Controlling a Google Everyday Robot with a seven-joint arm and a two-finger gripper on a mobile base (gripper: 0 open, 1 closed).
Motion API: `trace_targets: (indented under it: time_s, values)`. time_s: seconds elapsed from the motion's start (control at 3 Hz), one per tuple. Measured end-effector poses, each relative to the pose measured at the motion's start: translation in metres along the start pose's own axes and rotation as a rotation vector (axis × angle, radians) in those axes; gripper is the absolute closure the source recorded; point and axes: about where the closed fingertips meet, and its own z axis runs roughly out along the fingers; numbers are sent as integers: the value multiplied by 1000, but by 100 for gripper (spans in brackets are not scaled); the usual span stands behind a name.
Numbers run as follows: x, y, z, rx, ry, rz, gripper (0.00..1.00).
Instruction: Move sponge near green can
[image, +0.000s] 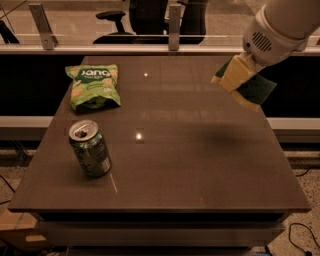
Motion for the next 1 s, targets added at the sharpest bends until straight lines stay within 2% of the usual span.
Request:
trace_targets:
  time_s: [0.33, 1.0]
  values:
    - [14, 24, -8, -59, -13, -87, 100]
    - [23, 66, -4, -244, -65, -228, 100]
